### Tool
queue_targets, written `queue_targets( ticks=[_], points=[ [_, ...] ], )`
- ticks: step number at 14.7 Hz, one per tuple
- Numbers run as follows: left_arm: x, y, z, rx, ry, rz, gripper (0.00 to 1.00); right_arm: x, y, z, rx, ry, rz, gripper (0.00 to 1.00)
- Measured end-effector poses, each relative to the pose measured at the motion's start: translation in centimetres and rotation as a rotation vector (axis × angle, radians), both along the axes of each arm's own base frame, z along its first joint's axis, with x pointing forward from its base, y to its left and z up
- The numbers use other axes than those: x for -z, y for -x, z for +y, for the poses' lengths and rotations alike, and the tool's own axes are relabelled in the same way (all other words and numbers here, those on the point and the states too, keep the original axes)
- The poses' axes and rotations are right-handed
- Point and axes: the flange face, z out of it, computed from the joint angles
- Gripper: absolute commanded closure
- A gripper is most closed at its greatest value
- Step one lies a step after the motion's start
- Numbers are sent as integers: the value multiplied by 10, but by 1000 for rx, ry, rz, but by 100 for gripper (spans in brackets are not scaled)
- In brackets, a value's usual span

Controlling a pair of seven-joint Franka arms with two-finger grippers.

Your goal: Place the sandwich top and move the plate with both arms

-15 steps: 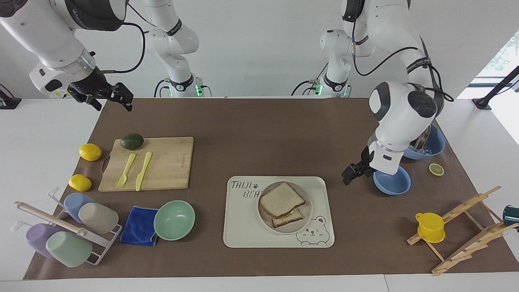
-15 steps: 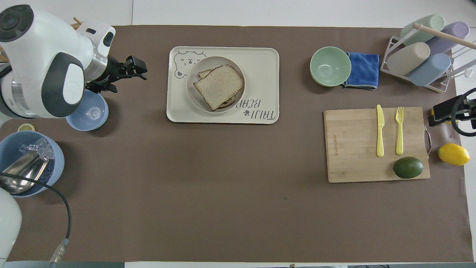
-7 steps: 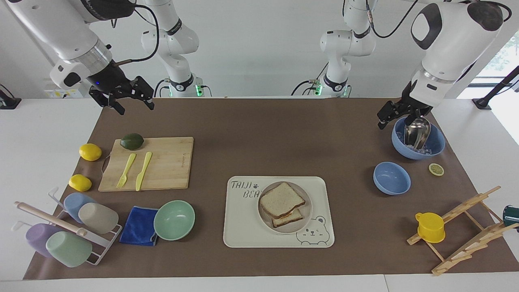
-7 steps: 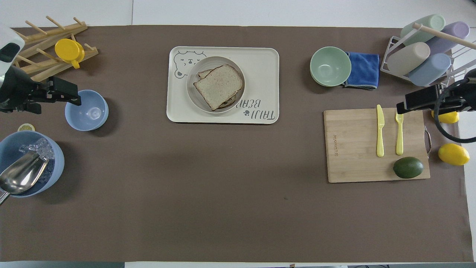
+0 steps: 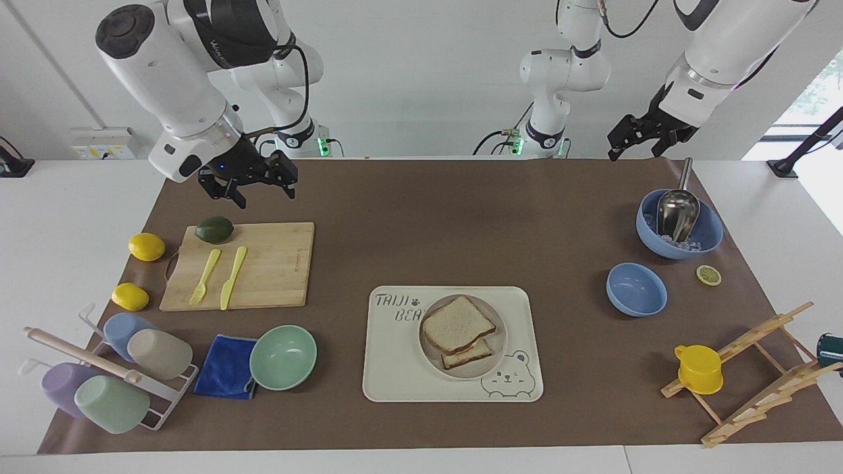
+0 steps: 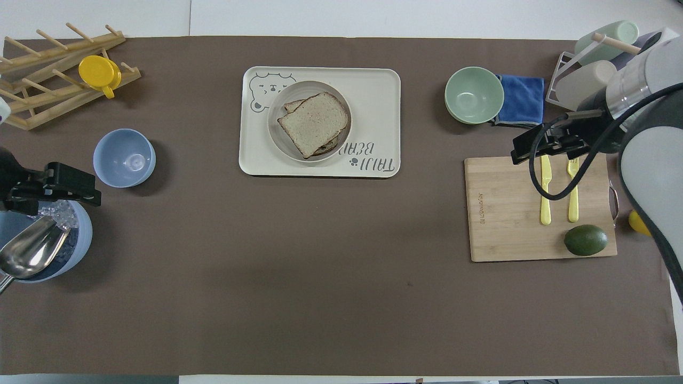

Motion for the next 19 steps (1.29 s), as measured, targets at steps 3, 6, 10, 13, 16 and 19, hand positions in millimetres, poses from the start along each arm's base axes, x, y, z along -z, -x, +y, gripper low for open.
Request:
queue_targets(
  ticks=[3, 6, 10, 13, 16, 19],
  points=[
    [14, -7, -9, 23, 0, -42, 0, -19, 14, -31, 40, 29, 39, 0],
    [10, -18, 2, 6, 9, -120, 0, -31, 28, -56, 77, 52, 64, 0],
    [13, -11, -3, 25, -3, -78, 0, -32, 30, -60, 97, 88, 72, 0],
    [14, -10, -6, 32, -10, -66, 0, -36, 33, -64, 108, 88, 68, 0],
    [14, -10, -5, 33, -11, -66, 0, -36, 39, -66, 113, 87, 72, 0],
    [14, -10, -4, 31, -12, -66, 0, -37, 46, -67, 117, 86, 75, 0]
  ],
)
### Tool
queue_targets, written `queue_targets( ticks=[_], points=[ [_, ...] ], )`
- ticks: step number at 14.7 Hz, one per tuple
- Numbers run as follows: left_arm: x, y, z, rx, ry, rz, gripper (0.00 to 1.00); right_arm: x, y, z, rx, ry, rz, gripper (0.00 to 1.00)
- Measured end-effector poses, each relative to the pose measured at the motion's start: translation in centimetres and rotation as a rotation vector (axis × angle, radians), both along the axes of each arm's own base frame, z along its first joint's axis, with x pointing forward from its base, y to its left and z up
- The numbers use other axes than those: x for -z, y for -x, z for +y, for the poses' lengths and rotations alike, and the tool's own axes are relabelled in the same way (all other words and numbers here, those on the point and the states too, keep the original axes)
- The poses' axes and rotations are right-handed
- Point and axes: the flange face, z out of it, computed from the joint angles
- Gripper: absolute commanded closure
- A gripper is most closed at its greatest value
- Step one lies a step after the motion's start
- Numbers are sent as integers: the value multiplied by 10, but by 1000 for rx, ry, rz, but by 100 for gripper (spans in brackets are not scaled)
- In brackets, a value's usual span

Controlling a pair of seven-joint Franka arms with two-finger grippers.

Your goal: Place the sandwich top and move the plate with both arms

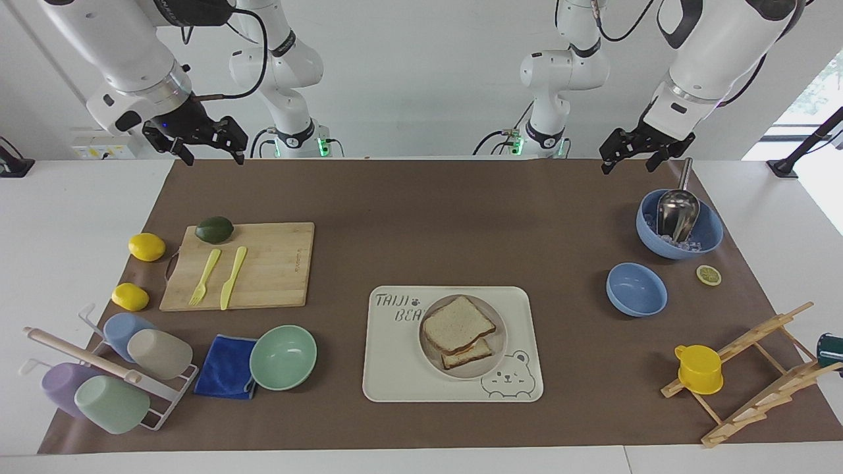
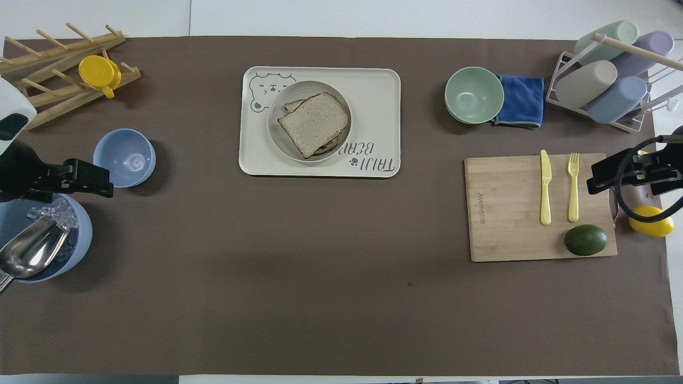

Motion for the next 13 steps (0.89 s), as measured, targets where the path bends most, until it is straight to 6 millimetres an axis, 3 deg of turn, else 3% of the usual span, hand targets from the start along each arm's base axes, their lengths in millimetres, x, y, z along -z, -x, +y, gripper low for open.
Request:
queue_targets(
  ticks=[6, 13],
  points=[
    [0, 0, 1, -2, -1, -1, 0, -1, -1, -38, 78, 3, -14, 0],
    [-1, 0, 3, -4, -1, -4, 0, 0, -1, -42, 76, 2, -19, 0]
  ],
)
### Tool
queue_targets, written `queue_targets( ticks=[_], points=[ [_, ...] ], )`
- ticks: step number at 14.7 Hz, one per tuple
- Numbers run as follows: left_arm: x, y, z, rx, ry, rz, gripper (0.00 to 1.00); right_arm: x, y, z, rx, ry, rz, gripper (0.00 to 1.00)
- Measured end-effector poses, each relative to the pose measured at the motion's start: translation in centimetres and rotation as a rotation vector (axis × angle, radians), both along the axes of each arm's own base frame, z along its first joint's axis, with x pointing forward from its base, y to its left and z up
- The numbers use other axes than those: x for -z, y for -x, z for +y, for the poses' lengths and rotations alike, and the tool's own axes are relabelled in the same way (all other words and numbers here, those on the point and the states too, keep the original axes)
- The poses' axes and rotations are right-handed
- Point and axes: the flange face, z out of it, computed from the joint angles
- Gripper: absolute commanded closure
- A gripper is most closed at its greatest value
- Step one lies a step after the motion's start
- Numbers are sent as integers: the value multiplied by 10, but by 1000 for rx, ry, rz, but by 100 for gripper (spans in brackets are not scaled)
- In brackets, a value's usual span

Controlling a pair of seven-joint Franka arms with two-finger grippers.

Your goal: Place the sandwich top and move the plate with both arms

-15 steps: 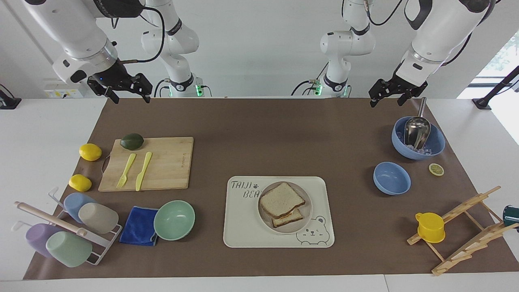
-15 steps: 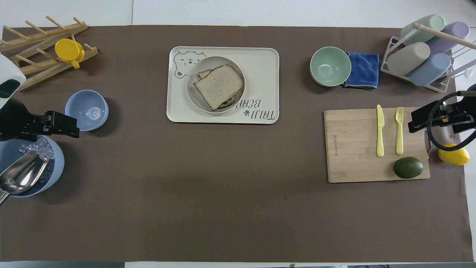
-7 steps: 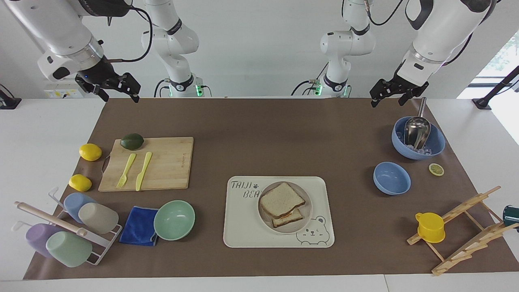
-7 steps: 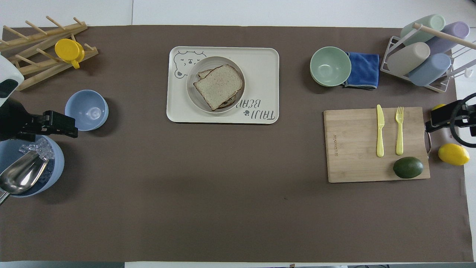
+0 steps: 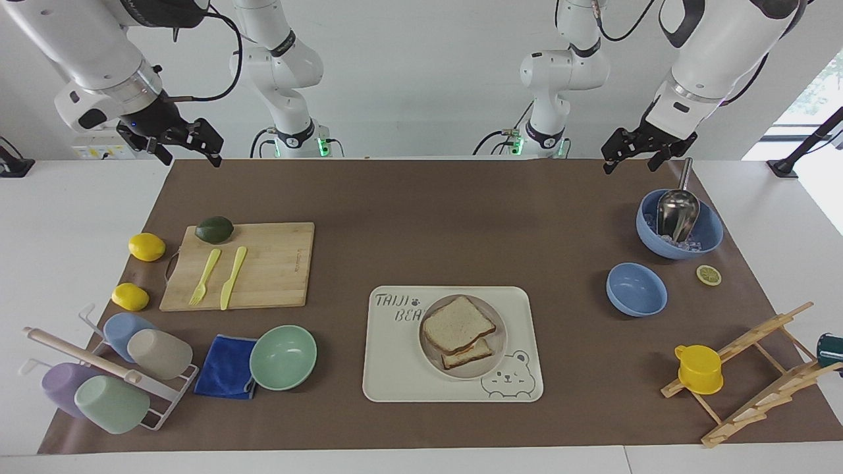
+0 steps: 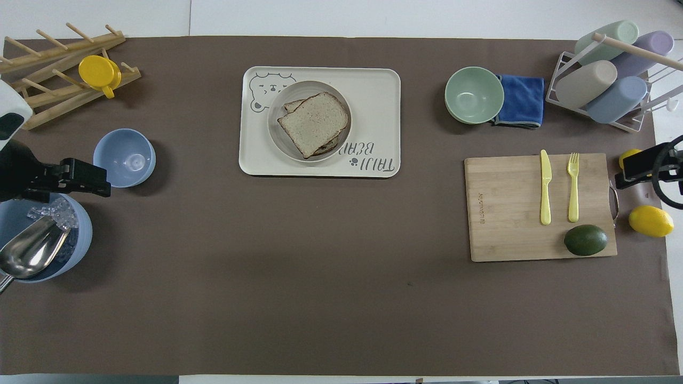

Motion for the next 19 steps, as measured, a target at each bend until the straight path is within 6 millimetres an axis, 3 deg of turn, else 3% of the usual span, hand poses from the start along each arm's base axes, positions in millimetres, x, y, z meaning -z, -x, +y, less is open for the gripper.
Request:
queue_targets(
  ticks=[19],
  points=[
    [0, 0, 0, 4, 0, -1, 0, -3, -6, 0, 0, 4, -47, 0]
  ],
)
